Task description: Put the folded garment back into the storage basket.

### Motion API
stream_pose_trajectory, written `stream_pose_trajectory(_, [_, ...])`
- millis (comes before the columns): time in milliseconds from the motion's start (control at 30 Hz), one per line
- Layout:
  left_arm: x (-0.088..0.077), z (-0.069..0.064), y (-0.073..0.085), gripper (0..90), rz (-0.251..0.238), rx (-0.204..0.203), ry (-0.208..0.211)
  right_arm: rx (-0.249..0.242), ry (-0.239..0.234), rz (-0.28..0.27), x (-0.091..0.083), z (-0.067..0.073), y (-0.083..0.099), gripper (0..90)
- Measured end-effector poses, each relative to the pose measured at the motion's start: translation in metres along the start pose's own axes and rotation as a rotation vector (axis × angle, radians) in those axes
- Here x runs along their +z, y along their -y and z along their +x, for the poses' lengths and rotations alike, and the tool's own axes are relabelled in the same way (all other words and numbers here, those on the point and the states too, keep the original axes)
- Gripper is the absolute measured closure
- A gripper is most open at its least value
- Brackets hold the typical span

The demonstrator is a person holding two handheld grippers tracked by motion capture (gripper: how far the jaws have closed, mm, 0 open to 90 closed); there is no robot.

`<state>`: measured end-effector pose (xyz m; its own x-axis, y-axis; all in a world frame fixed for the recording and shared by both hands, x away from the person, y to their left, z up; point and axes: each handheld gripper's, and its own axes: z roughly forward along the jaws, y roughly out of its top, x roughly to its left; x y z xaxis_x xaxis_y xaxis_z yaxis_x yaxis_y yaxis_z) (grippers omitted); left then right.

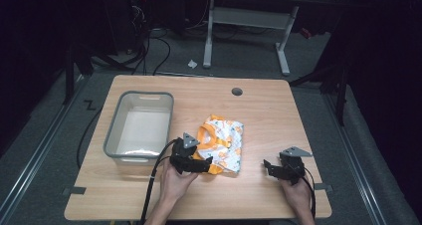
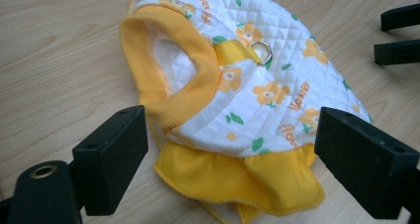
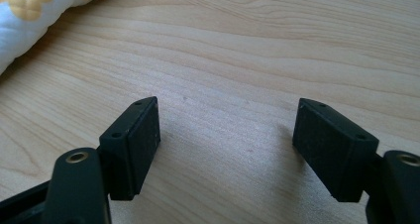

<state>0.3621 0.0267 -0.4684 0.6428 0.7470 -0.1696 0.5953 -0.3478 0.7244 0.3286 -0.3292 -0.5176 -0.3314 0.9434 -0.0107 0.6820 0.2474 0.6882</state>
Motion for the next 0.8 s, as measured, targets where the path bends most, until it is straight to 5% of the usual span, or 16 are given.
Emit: stream_pose_trajectory(800, [0.037,0.011,-0.034,3.0,0.031,-0.034,-0.048,0.001,-0.001,-0.001,0.0,0.0,0.0,26.8])
